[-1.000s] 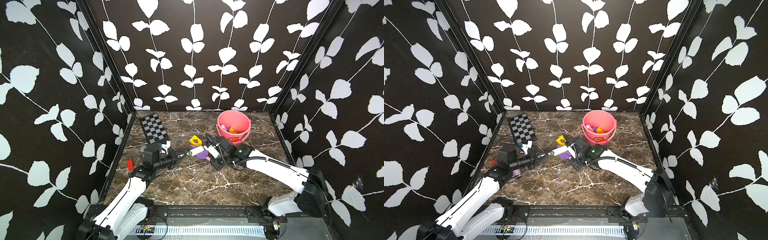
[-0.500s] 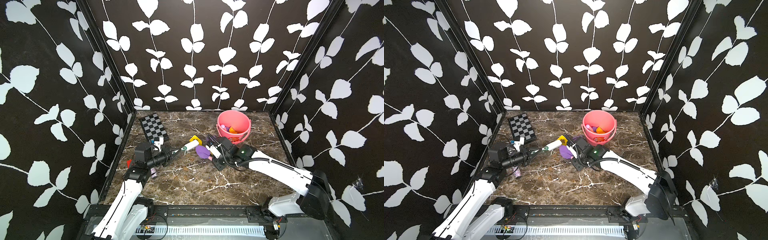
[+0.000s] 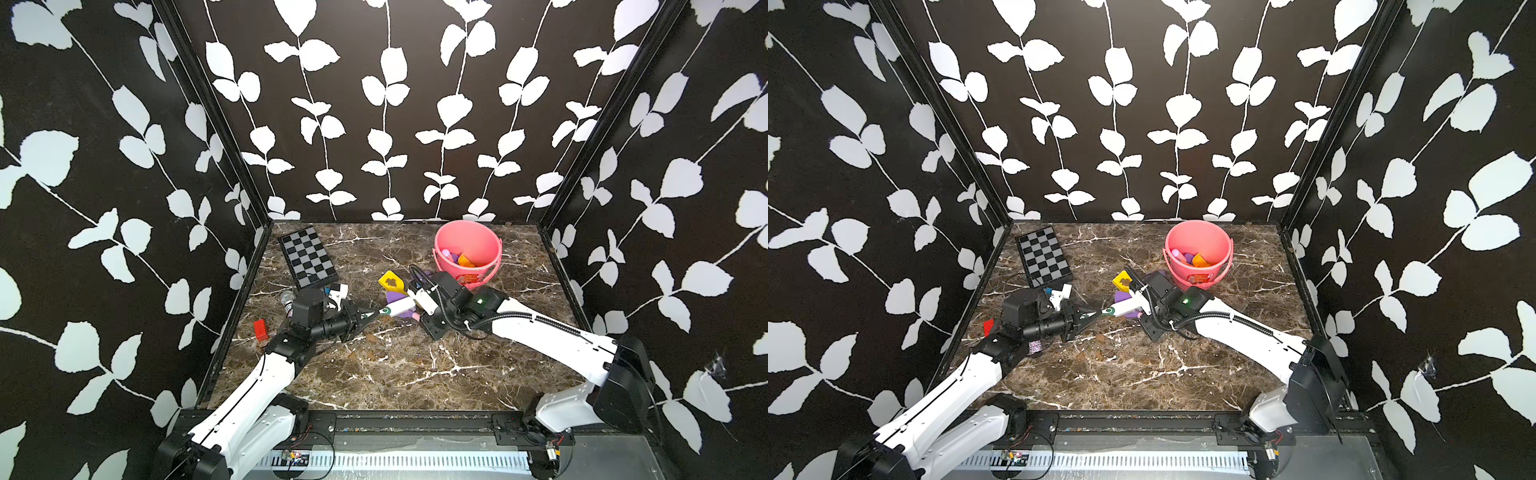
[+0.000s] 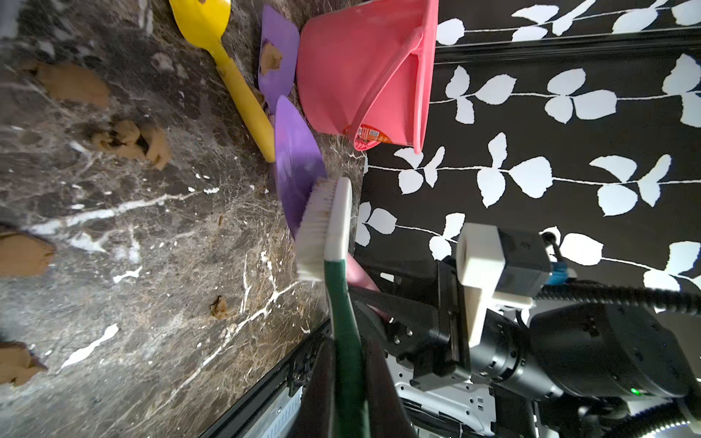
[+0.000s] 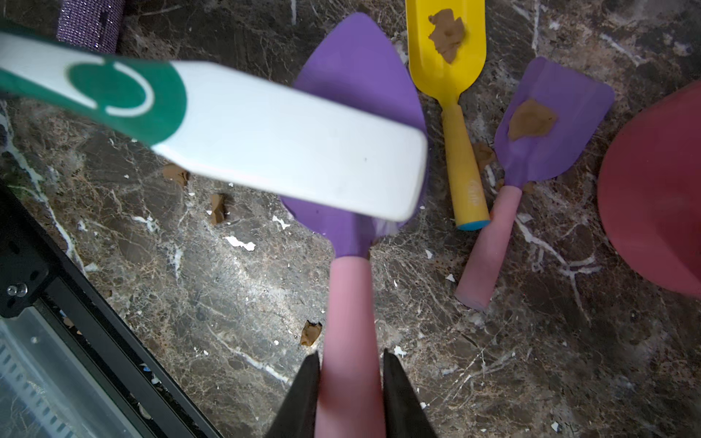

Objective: Brush the soil off the hand trowel and place it into the bucket
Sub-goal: Brush off the soil from the hand trowel.

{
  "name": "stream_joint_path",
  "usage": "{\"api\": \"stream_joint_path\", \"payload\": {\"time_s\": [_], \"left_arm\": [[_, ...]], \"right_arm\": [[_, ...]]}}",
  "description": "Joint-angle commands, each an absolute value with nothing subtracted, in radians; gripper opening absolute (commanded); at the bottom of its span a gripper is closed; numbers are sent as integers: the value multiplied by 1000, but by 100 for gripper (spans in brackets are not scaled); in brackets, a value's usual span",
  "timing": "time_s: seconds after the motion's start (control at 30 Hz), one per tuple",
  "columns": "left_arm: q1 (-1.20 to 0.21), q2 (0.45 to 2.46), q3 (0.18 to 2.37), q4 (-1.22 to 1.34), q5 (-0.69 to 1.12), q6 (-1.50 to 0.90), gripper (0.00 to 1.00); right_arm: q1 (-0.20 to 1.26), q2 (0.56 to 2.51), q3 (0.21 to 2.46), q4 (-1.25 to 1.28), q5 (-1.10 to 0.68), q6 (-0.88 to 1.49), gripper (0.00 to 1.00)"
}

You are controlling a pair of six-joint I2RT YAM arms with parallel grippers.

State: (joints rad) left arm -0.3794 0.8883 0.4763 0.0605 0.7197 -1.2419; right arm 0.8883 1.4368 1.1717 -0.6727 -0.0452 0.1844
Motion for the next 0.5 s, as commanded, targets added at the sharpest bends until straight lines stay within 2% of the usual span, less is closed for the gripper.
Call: {"api": "stream_joint_path", "payload": {"time_s": [0.0, 0.33, 0.4, 0.47], "left_arm": [[-349, 882, 446, 83, 687, -1246, 0], [-97, 819, 516, -45, 801, -1145, 0], [-88, 820, 559, -94, 807, -1068, 0], [-88, 819, 636, -246, 781, -909, 0]], "right_arm": [[891, 1381, 1165, -622, -51, 196, 0], [890, 1344, 1138, -659, -39, 188, 0], [888, 1341, 1145, -680, -37, 186, 0], [878, 1341, 1160, -710, -40, 184, 0]]}}
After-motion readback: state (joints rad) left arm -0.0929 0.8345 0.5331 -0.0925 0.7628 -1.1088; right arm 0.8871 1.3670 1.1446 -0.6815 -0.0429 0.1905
